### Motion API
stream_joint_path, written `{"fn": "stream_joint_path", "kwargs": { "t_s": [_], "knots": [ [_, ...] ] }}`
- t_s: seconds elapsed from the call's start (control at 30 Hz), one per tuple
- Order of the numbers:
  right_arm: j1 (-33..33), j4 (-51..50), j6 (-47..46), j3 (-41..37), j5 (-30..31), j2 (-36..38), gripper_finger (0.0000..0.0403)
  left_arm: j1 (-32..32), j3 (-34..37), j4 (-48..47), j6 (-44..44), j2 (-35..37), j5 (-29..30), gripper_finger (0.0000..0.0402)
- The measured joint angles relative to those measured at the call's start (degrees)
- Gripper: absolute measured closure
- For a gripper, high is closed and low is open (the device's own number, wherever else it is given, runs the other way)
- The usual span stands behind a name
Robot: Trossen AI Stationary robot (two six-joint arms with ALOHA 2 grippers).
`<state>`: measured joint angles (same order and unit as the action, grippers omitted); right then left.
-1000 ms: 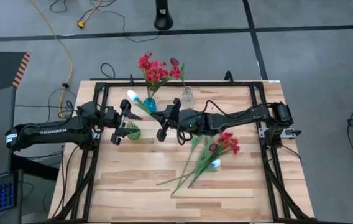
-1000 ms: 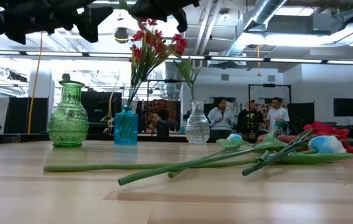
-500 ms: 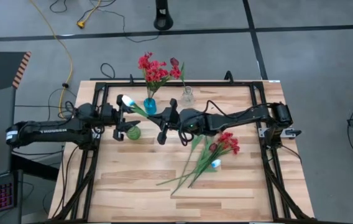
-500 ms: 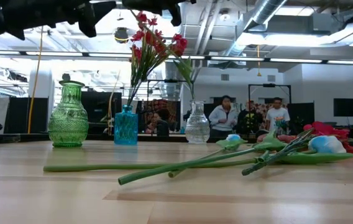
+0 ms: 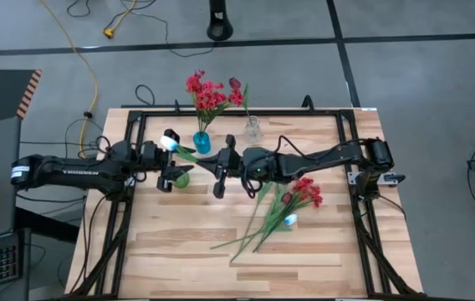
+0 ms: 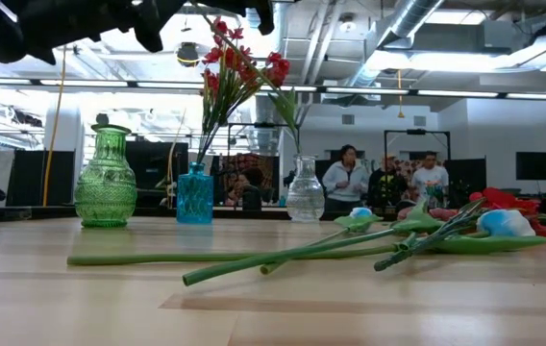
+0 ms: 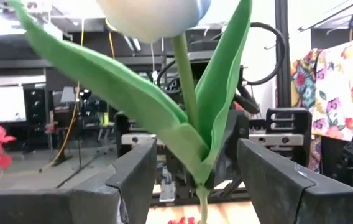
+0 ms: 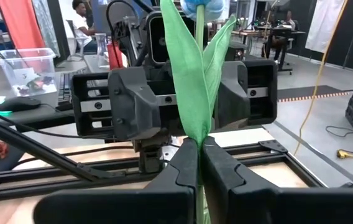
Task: Sort flowers into vase by color
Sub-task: Put the top white tulip into the green vase
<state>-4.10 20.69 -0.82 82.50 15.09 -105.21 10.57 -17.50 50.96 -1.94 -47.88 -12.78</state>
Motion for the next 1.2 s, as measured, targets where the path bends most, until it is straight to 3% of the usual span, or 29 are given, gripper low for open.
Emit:
{"fn": "stream_joint_path", "kwargs": {
  "t_s": [0.27, 0.8, 1.0, 1.2],
  "knots": [
    [0.01, -0.31, -0.20, 0.00, -0.02, 0.00, 0.0367, -0.59, 0.00, 4.10, 0.17, -2.82, 1.41, 0.0209],
    [0.07, -0.28, -0.22, 0.00, 0.00, -0.02, 0.0345, -0.59, 0.00, 3.89, 0.38, -2.81, 2.67, 0.0389],
    [0.05, -0.33, -0.20, 0.00, -0.03, -0.02, 0.0326, -0.59, 0.00, 3.83, -0.28, -2.75, 2.60, 0.0390],
    [0.01, -1.60, -0.18, -0.02, -0.22, 0.45, 0.0267, -0.59, -0.01, 2.51, -0.73, -0.44, 3.16, 0.0387]
  ]
}}
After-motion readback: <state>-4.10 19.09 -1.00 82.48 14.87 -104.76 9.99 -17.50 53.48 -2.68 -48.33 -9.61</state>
